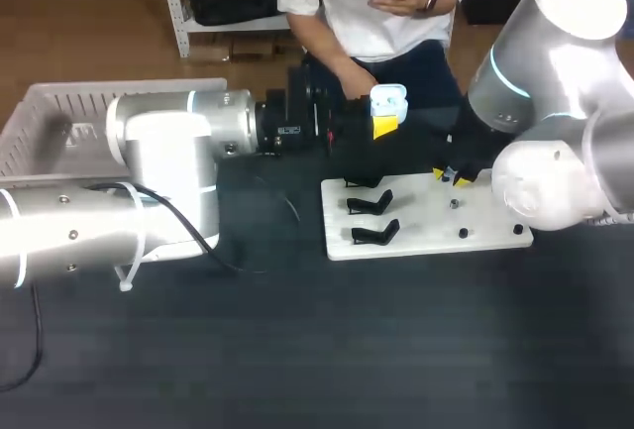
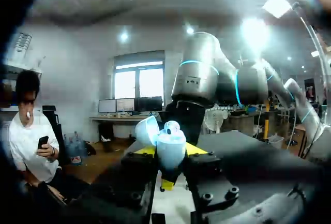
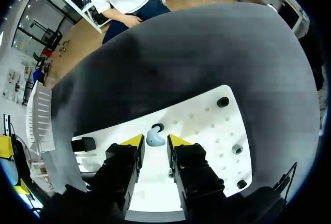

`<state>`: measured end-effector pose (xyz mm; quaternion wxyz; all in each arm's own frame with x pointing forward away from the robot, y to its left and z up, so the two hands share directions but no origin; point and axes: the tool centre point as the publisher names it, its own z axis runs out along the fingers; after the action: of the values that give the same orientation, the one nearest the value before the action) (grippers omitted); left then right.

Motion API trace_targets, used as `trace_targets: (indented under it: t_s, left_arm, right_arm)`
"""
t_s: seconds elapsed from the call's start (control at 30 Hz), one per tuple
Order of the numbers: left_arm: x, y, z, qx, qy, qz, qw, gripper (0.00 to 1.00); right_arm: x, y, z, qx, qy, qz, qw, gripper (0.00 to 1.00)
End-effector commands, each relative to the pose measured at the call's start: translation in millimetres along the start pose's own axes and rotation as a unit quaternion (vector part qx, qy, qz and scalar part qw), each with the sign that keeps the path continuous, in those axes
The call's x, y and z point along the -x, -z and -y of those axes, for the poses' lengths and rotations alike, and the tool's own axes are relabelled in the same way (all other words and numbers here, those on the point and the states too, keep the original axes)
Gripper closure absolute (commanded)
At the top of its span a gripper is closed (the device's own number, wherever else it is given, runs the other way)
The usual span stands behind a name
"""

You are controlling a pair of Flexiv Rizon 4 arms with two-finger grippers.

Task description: Pick up each earbud case from the left stands, insert the matching earbuds, close the lid, and place the case in the box.

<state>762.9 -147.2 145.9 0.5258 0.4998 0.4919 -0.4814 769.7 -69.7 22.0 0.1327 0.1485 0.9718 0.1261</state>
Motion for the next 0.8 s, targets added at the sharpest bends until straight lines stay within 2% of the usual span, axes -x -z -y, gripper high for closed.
trace_targets:
  t_s: [0.03,0.1,0.2,0.27,0.3,0.53,0.8]
  left_arm:
    - [-1.2,0,1.7,0.003,-0.003,0.003,1.0,1.0]
    - [-1.2,0,1.7,0.003,-0.003,0.003,1.0,1.0]
    - [-1.2,0,1.7,0.003,-0.003,0.003,1.0,1.0]
    - [-1.2,0,1.7,0.003,-0.003,0.003,1.0,1.0]
    - [-1.2,0,1.7,0.003,-0.003,0.003,1.0,1.0]
    - [-1.2,0,1.7,0.003,-0.003,0.003,1.0,1.0]
    - [-1.2,0,1.7,0.003,-0.003,0.003,1.0,1.0]
  right_arm:
    - [2,-1,0,0.001,-0.001,0.0,1.0,0.74]
    - [3,-1,-1,0.001,0.001,0.0,1.0,0.73]
    - [3,-1,-1,0.002,0.002,-0.001,1.0,0.78]
    - [2,-2,-1,0.001,0.001,-0.001,1.0,0.99]
    - [2,-2,-1,0.001,0.001,-0.002,1.0,1.0]
    - [0,-3,-2,0.001,0.003,-0.002,1.0,1.0]
    - [-4,12,-3,-0.002,0.003,0.001,1.0,1.0]
